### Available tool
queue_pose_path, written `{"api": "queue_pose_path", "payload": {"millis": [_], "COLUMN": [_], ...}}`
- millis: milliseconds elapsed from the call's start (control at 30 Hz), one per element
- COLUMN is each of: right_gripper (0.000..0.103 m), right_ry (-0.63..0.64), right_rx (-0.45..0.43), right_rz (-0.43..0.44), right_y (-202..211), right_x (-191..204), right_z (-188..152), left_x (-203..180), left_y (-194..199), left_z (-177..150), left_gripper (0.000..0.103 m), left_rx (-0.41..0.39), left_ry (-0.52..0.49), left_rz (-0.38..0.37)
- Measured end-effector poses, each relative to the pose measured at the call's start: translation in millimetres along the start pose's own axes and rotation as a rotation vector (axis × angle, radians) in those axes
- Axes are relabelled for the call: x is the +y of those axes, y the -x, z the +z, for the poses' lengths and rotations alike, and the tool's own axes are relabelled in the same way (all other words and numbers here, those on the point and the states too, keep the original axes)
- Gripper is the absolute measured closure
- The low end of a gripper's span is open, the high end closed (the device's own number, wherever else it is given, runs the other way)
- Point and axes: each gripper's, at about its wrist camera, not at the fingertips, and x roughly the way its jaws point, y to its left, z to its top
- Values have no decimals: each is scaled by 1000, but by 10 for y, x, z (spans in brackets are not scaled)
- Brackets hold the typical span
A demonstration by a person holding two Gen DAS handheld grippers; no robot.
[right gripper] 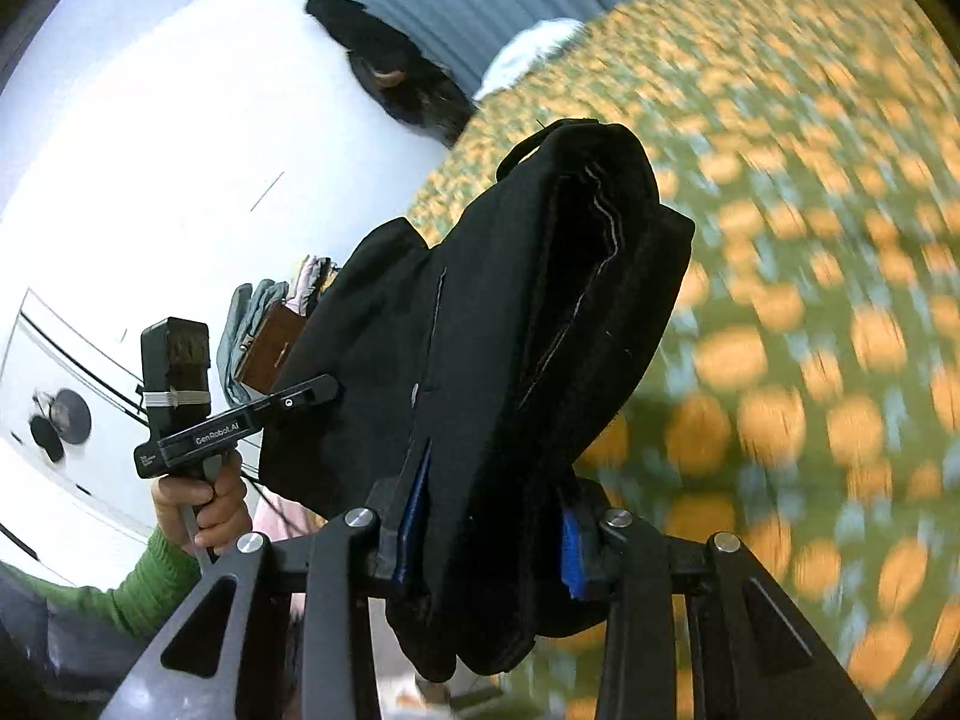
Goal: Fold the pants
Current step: 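Open both tools to release the folded trousers and lift away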
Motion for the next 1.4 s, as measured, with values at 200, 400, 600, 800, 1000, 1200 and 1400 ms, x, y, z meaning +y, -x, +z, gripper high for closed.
{"api": "queue_pose_path", "payload": {"millis": [200,400,600,800,1000,1200,1400], "right_gripper": [67,58,33,2,0,0,0], "right_ry": [4,-211,-361,-242,-147,23,136], "right_rx": [-12,207,77,-29,-4,-42,-118], "right_rz": [-42,-297,-223,-450,-638,-660,-670], "right_y": [-461,-1433,-1152,-413,-315,-207,73], "right_x": [-250,-1285,-1498,-1169,-390,513,1145], "right_z": [642,462,277,-127,-836,-1063,-1021], "left_x": [346,766,917,699,211,-338,-518], "left_y": [-379,-1778,-1445,-761,-510,4,494], "left_z": [449,156,66,-545,-1099,-977,-921], "left_gripper": [82,44,18,9,9,9,4], "left_rx": [-43,217,86,92,192,32,-78], "left_ry": [15,19,106,47,86,-2,1], "left_rz": [47,271,332,413,376,390,401]}}
